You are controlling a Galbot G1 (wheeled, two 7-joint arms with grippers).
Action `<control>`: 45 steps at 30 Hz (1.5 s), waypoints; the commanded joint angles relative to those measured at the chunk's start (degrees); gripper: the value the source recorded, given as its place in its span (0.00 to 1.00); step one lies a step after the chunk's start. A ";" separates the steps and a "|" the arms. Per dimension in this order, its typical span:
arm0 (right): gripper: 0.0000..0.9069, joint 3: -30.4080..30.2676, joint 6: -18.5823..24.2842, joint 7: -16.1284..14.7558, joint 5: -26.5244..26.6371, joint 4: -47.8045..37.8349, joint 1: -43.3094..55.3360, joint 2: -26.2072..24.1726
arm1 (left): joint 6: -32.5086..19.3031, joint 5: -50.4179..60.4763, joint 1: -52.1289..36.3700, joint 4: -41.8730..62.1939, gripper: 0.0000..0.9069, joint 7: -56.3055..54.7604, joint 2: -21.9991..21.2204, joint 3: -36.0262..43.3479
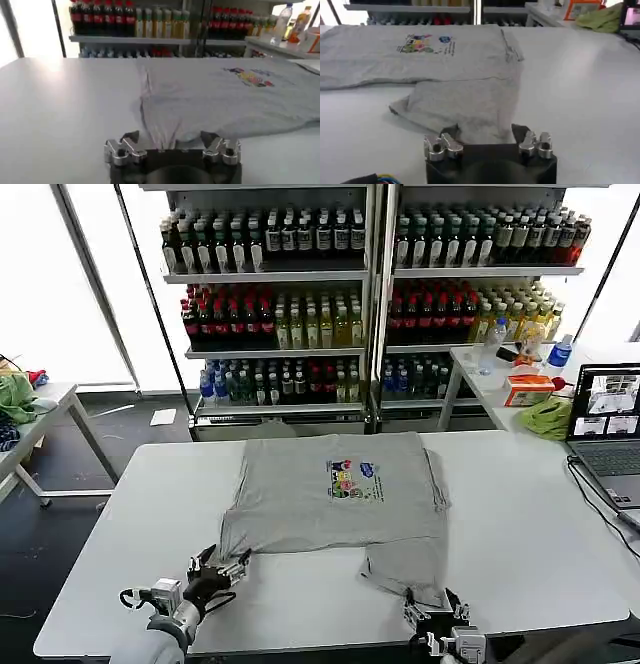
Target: Fold and organize the clothes.
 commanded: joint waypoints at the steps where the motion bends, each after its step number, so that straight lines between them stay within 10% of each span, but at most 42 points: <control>1: 0.00 -0.04 0.46 -0.01 -0.31 -0.17 -0.05 0.03 | 0.28 -0.04 0.34 -0.29 0.01 0.05 -0.19 0.48; 45: 0.00 3.35 4.49 -8.07 -6.81 0.29 12.64 2.01 | -5.76 -1.49 -5.51 -2.38 0.00 -0.09 -2.23 0.18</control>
